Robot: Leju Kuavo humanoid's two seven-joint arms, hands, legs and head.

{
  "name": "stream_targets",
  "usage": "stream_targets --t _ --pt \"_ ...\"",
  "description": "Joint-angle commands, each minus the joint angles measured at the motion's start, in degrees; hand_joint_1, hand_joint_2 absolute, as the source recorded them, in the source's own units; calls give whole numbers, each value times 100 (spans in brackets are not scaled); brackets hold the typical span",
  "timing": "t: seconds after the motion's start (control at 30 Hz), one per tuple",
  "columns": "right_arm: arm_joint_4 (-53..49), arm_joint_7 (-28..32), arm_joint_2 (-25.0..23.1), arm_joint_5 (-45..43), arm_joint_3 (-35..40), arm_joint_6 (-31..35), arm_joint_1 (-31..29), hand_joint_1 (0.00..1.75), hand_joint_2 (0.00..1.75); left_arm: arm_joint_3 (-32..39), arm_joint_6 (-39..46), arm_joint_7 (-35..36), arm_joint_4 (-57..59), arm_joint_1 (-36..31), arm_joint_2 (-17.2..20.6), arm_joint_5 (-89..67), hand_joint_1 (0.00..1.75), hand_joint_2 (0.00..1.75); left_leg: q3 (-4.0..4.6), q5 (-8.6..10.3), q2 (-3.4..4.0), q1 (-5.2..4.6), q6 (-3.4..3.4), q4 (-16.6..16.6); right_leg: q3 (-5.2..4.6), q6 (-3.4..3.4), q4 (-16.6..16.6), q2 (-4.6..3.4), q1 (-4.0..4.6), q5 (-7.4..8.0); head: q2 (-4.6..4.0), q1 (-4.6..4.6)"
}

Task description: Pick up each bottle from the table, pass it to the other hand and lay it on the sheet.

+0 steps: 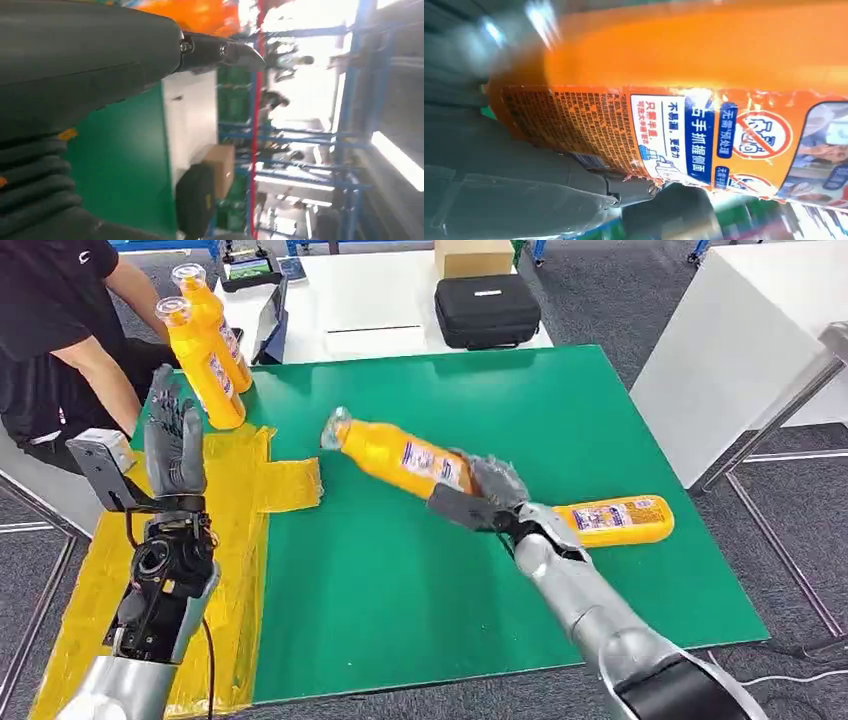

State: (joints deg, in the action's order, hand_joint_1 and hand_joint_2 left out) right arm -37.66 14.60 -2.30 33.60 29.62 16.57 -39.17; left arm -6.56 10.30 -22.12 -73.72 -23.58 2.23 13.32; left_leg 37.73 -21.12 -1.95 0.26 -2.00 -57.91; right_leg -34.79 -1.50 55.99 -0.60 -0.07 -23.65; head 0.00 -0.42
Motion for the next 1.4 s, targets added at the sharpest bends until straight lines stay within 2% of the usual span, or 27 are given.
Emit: stream_targets --t 0.03,0.1,0.13,0.27,0.47,0.5,0.53,0.7,0.93,1.03,1.33,1.4 --pt "-2643 -164 357 53 -607 3 861 175 175 55 -280 109 330 -46 40 340 0 175 -12 -12 -2 -4 6 2 19 -1 -2 19 -1 -17 0 0" --pt "-2618 -240 334 136 -632 -12 872 175 175 51 -265 126 328 -71 34 349 0 175 -28 -28 14 -5 11 -6 36 0 4 13 0 -31 0 0" --pt "-2603 -236 304 165 -715 -25 898 175 175 41 -261 136 344 -81 39 352 0 175 8 -11 5 -3 6 -2 1 0 2 10 -1 -14 0 -2" --pt "-2604 -225 306 185 -755 -33 918 175 175 33 -262 139 354 -76 46 355 0 175 31 -4 -1 -3 4 0 -23 0 0 8 -1 -6 0 -2" --pt "-2604 -225 306 185 -755 -33 918 175 175 33 -262 139 354 -76 46 355 0 175 32 -4 1 -4 4 1 -26 0 0 7 -2 -6 0 0" --pt "-2618 -207 295 188 -787 -25 926 175 175 32 -262 140 353 -66 50 358 0 175 7 -18 12 -5 11 -6 0 1 7 13 0 -21 0 0" --pt "-2664 -166 277 186 -847 1 962 175 175 27 -264 144 337 -45 45 369 0 175 27 -7 5 -3 5 0 -21 0 -1 6 -1 -8 0 0" --pt "-2692 -38 124 -9 -924 -86 961 175 175 -85 -510 242 220 70 -108 660 0 175 22 -11 7 -5 5 -1 -16 -1 1 7 -2 -12 0 0" --pt "-651 -7 -723 -218 -445 -227 -149 175 175 -645 -975 626 35 -7 -570 1505 0 175 16 -19 37 -6 10 -16 -15 0 16 -14 -1 -13 0 0" --pt "-102 54 -911 -255 -300 -167 -407 175 175 -809 -1284 823 39 70 -658 2014 0 175 28 -8 25 -4 5 -3 -26 -1 3 -11 -1 -3 0 -2" --pt "632 -53 -1189 -242 -126 -60 -730 175 175 -1155 -1812 1103 1 206 -747 2827 0 175 17 -13 19 -5 5 -4 -11 0 5 -1 -1 -14 0 -2" --pt "675 -68 -1217 -257 -132 -71 -758 175 175 -1208 -1822 1113 19 200 -768 2850 0 175 36 -2 4 -4 3 -1 -29 -1 3 4 -2 -6 0 0"
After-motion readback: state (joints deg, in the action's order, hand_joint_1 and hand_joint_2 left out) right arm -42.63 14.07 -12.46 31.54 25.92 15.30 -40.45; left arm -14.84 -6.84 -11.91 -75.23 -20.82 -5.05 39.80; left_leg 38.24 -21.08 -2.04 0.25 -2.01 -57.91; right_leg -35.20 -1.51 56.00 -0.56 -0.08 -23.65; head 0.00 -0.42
